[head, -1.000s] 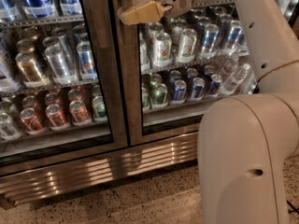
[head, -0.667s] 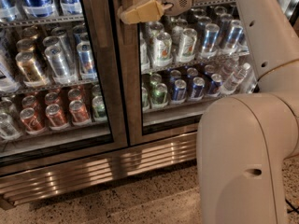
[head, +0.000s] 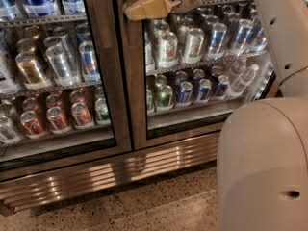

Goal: Open right fridge door

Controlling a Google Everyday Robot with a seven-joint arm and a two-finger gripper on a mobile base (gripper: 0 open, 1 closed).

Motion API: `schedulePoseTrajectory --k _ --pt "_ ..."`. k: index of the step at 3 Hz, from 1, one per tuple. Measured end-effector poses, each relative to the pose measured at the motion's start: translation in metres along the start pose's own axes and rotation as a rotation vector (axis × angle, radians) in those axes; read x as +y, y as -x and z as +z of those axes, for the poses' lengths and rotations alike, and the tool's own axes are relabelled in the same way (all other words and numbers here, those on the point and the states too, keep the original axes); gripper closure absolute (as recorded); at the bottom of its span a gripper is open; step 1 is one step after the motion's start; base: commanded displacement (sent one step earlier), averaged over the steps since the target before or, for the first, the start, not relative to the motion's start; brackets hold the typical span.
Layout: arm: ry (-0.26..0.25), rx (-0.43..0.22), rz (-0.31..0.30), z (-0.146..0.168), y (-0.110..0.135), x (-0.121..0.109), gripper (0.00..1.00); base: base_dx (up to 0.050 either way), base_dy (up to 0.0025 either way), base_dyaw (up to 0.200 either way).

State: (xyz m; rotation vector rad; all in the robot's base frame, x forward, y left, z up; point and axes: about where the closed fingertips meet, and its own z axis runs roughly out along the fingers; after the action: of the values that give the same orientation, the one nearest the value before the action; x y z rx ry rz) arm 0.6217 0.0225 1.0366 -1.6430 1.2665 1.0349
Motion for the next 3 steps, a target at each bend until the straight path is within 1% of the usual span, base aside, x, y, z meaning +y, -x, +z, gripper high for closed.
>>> schedulePoseTrajectory --k 1,3 --pt "-0.018 0.005 -0.005 -0.0024 0.0037 0.0026 1.00 0.000 0.00000 0.000" --pt "-0.015 0.000 -0.004 -0.0020 0.0039 0.0051 1.00 0.000 0.00000 0.000"
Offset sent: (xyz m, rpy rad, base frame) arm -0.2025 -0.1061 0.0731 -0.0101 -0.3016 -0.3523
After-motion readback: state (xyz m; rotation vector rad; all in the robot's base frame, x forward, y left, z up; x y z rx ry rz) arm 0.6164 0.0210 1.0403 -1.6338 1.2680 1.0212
